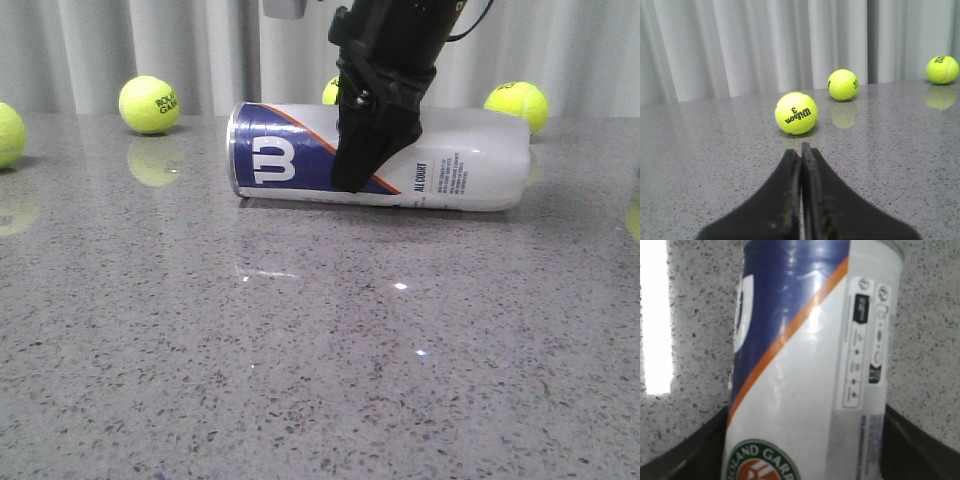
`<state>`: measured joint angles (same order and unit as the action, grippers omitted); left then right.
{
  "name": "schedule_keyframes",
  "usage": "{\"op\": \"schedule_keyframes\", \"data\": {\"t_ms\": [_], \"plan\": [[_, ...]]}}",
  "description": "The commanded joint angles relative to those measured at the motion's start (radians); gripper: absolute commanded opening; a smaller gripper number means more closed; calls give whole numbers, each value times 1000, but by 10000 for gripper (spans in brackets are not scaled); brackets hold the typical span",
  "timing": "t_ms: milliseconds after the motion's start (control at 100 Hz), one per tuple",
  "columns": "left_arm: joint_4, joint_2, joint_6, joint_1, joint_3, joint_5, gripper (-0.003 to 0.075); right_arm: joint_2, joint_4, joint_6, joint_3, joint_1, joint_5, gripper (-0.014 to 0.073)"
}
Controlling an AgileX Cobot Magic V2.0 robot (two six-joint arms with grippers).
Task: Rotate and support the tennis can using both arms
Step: 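Set the can down on its side and roll it with the right gripper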
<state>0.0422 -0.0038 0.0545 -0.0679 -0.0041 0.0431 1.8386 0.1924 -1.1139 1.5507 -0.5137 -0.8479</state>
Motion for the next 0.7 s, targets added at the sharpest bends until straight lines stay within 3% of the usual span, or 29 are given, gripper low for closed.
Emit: {"op": "schedule_keyframes", "data": {"t_ms": [0, 280, 470, 690], "plan": [[0, -40, -11, 2, 47, -75, -21, -48, 12, -19, 34, -3, -4, 332], [0, -40, -11, 2, 47, -75, -21, -48, 38, -137, 34, -3, -43, 343], [0, -40, -11, 2, 47, -75, -21, -48, 73, -167, 34, -3, -57, 499], [0, -40, -11, 2, 47, -75, -21, -48, 74, -167, 34, -3, -62, 579]]}}
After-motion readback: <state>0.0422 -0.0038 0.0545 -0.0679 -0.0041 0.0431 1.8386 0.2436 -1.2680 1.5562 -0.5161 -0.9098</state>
